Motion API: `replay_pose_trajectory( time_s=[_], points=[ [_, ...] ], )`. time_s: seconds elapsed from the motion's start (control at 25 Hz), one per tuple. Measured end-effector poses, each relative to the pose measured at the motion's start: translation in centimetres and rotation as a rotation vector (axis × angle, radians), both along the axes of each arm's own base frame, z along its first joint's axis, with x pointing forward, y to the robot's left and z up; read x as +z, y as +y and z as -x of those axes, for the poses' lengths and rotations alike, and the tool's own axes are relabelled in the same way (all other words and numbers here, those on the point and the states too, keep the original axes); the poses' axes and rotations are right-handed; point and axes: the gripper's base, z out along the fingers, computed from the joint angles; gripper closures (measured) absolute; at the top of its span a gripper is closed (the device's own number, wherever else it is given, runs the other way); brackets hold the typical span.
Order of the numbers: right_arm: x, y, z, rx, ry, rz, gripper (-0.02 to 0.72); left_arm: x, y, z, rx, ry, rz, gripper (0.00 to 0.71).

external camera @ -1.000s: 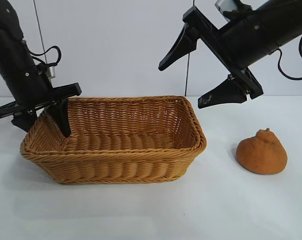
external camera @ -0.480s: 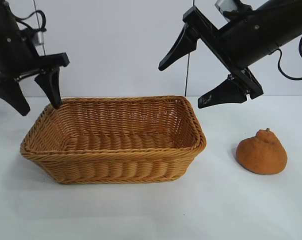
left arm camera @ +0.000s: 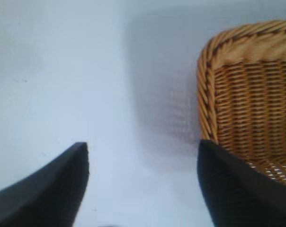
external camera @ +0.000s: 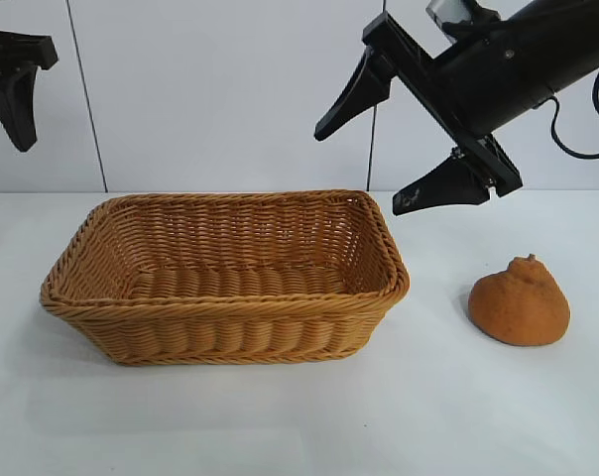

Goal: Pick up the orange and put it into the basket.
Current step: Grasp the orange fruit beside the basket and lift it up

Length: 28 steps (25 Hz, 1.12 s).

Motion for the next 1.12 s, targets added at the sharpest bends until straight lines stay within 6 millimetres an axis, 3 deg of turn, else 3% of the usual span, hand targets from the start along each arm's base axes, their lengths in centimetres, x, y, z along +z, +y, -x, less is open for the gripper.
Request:
replay_pose_trajectory(
  time_s=[0.16,0.36,0.68,0.88,1.12],
  points=[
    [0.0,0.0,0.0,0.001,0.000,0.001,0.052,0.0,0.9,0.0,0.018,0.005,-0.020,0.128],
    [0.0,0.0,0.0,0.003,-0.001,0.005,0.052,0.0,3.5,0.2,0.088,0.031,-0.016,0.128],
    [-0.1,0.0,0.0,0.008,-0.002,0.011,0.052,2.1,2.8,1.7,0.054,-0.003,0.055,0.128],
    [-0.1,0.0,0.0,0.008,-0.002,0.011,0.052,3.4,2.8,5.7,0.055,-0.008,0.063,0.128],
    [-0.1,0.0,0.0,0.008,-0.002,0.011,0.052,4.1,3.0,13.7,0.042,-0.016,0.041,0.128]
  ],
)
